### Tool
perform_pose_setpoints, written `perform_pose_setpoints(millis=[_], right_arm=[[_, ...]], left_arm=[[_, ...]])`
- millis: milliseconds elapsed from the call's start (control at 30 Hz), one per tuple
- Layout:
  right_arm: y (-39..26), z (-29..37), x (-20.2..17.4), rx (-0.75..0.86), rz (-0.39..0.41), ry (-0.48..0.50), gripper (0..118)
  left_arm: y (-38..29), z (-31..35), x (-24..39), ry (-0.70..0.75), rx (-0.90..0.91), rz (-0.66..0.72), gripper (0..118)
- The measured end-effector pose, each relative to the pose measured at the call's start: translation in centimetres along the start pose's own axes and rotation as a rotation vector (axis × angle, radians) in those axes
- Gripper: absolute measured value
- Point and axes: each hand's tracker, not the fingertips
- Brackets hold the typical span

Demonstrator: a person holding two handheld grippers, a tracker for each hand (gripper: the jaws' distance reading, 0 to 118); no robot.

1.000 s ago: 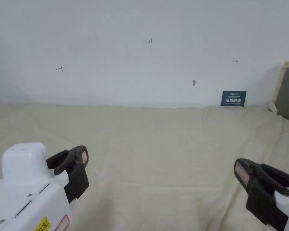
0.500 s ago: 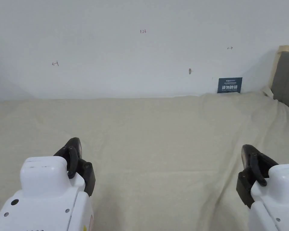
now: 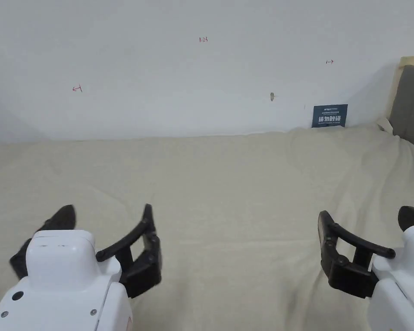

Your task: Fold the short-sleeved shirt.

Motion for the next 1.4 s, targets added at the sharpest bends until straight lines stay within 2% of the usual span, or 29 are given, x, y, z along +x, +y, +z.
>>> perform_pose_setpoints(millis=[200,333,533,633,800,933,1100,1400], right_arm=[[0.3,-0.3,-0.4,-0.018,0.030,-0.035,99],[0.7,-0.3,0.1,-0.032,-0.016,0.010,99],[0.8,-0.2,-0.3,-0.009,0.012,0.028,99],[0.8,-0.1,-0.7,0.007,0.033,0.028,99],[1.2,-0.5,-1.4,-0.037,0.020,0.068,99],[1.3,-0.9,-2.1,-0.055,0.022,0.039,99],[1.5,-0.9,-1.9,-0.055,-0.030,0.066,99],[1.0,-1.1,-1.8,-0.053,-0.002,0.038,99]], left_arm=[[0.5,0.6,-0.5,0.031,0.047,0.004,118],[1.0,0.5,-0.9,-0.005,0.014,0.010,118],[0.3,0.0,-1.0,-0.091,-0.059,0.044,118],[-0.4,-0.1,-0.4,-0.063,-0.066,0.026,118],[-0.5,-0.3,-0.3,-0.068,-0.065,-0.012,118],[-0.3,-0.6,-0.4,-0.064,-0.063,-0.005,118],[-0.2,-0.9,-0.7,-0.044,-0.062,-0.005,118],[-0.3,-1.0,-0.9,-0.021,-0.074,0.011,118]])
